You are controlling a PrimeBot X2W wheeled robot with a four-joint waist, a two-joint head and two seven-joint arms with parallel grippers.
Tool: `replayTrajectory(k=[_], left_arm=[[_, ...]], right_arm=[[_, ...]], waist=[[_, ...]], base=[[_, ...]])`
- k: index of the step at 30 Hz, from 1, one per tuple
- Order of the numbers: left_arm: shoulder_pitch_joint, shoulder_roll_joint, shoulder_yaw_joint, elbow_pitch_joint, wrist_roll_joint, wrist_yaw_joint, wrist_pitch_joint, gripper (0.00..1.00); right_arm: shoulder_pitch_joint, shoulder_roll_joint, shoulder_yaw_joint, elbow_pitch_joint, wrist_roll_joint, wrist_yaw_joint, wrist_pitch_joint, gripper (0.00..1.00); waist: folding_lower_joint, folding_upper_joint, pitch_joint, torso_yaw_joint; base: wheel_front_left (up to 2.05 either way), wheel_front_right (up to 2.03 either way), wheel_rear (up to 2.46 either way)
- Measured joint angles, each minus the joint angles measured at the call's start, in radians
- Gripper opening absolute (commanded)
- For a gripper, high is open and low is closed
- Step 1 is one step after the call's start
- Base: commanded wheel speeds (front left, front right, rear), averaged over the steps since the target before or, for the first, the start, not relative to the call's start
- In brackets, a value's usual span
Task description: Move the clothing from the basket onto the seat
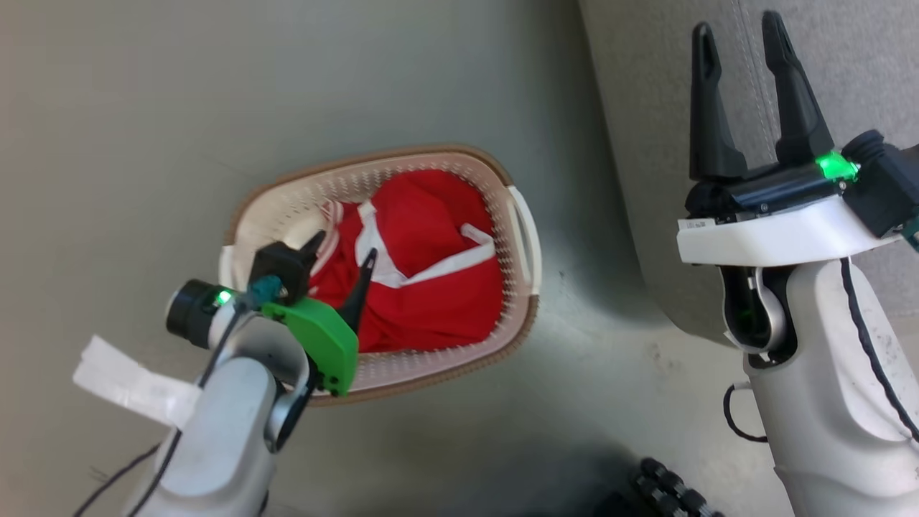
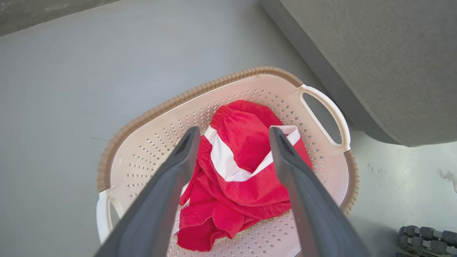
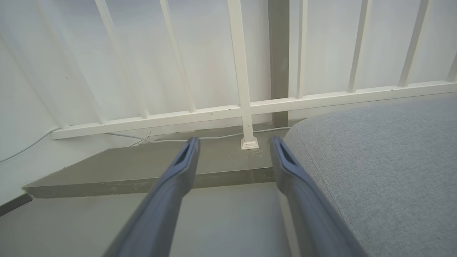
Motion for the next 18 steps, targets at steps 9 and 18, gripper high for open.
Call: replayTrajectory(k=[9,18], left_arm=[[-0.085,0.043,0.029,0.122,-0.015,-0.005,0.081,1.0],[-0.152,0.056,0.048,0.211,-0.061,-0.013,0.12,1.0]], right_arm=[[-0.047,0.008,0.02,-0.028,0.027,0.009,0.0,1.0],[-0.061,0.013,0.046,-0.034,0.082,0.0,0.0,1.0]], waist=[[0.0,0.0,0.112,-0.099],[0.0,0.0,0.194,-0.198]], base=[[0.0,0.0,0.0],[0.0,0.0,0.0]])
